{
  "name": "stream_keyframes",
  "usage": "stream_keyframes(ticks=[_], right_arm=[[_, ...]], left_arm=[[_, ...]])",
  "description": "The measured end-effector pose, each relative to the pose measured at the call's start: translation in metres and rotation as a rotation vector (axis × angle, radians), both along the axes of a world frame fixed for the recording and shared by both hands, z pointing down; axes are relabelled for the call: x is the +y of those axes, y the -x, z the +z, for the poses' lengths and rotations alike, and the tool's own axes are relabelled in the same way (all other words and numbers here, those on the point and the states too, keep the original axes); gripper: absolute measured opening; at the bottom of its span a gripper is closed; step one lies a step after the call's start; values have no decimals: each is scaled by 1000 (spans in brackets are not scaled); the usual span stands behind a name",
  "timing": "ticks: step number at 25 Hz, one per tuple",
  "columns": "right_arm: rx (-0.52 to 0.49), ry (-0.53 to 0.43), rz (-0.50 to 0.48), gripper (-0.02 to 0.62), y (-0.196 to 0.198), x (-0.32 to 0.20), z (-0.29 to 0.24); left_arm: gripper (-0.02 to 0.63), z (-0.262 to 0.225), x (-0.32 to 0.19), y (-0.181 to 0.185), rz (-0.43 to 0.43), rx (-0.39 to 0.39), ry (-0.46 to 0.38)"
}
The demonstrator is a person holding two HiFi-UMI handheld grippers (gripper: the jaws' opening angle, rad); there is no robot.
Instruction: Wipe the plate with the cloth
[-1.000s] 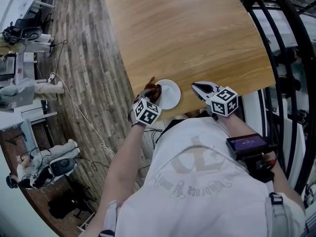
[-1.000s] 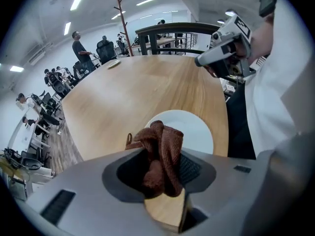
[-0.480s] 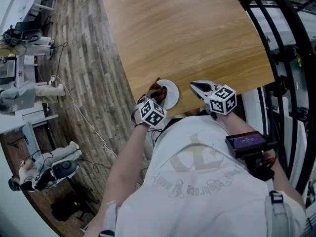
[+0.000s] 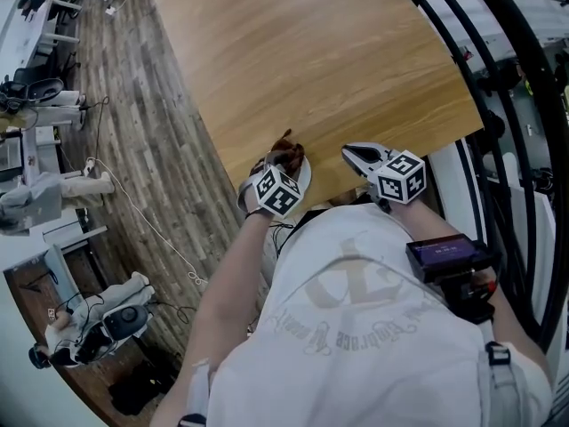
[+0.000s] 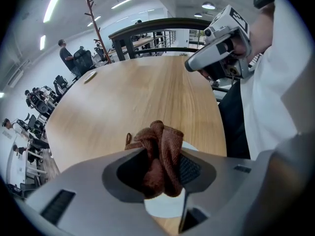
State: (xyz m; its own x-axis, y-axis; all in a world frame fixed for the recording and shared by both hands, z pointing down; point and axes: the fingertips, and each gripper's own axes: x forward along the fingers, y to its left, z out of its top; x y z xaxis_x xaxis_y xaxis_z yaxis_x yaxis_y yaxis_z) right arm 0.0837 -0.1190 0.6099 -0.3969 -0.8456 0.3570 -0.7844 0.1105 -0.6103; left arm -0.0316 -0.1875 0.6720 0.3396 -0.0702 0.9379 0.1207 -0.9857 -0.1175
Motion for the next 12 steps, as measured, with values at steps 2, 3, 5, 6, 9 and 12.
stream_keyframes(ticks=[2,3,5,6,9,12], right_arm=[[-3,-1,2,14,-1,0,0],[-5,-1,1,14,0,0,0],[-7,-2,-9,14,2,-1,0],[-7,-2,-16,14,3,-1,0],[-7,-5,-42,14,10,-4,0],[-7,-9,-67,14,16,-10,-2]], left_arm=[[169,0,5,5,11,-7,10],[169,-1,7,8,14,-9,17],[169,-2,13,17,14,-14,31],[169,-2,16,23,13,-19,34],[169,-1,23,45,4,-45,32],[169,-3,28,66,-23,-62,34]])
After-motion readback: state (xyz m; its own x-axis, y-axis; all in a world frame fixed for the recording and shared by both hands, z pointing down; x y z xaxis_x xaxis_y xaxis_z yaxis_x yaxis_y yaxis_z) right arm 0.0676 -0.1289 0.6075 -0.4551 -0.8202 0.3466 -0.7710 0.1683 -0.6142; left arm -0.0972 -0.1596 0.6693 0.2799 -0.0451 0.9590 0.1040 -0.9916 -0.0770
